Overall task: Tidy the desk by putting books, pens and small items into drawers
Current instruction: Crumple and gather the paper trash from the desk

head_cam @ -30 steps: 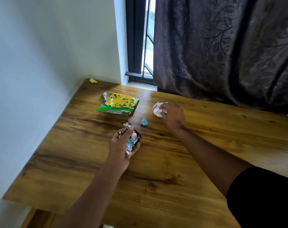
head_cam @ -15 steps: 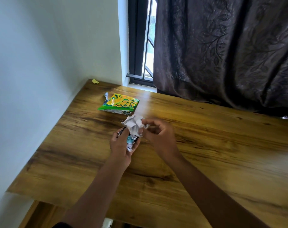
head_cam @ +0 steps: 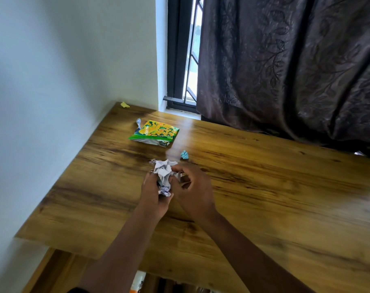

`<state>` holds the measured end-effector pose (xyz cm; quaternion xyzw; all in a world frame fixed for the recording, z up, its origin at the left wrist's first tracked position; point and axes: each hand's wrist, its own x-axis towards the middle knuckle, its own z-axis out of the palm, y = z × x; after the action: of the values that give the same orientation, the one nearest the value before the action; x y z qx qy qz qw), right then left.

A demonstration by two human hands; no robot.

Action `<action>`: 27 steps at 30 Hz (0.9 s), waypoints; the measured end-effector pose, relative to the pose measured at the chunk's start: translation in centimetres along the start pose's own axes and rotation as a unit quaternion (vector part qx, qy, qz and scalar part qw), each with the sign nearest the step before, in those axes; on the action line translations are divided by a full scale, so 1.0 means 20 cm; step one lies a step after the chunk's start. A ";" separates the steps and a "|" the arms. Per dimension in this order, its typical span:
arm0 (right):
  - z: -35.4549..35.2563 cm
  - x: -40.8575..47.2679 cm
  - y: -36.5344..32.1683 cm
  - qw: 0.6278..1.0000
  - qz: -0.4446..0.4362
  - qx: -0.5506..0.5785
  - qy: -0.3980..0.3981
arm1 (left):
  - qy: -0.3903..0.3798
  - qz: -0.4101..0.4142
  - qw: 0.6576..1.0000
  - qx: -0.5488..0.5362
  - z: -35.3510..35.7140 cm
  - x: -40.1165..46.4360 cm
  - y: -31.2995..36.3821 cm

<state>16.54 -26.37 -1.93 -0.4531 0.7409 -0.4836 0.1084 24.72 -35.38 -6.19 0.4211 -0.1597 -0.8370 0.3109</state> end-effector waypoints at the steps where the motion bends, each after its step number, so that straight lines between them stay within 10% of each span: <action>1: 0.00 -0.01 -0.01 1.000 -0.003 0.003 0.007 | -0.004 -0.002 1.000 0.006 -0.01 -0.01 0.01; 10: 0.02 -0.04 -0.08 0.999 0.001 -0.006 0.034 | -0.148 0.022 0.989 0.002 0.05 -0.20 0.07; 27: -0.15 -0.17 -0.14 0.930 0.151 0.292 0.163 | -0.135 0.051 0.989 0.038 0.28 -0.27 -0.19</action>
<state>18.29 -22.25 0.99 -0.1989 0.6339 -0.7241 0.1853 21.25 -28.88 -1.59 0.3072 -0.2536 -0.8624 0.3125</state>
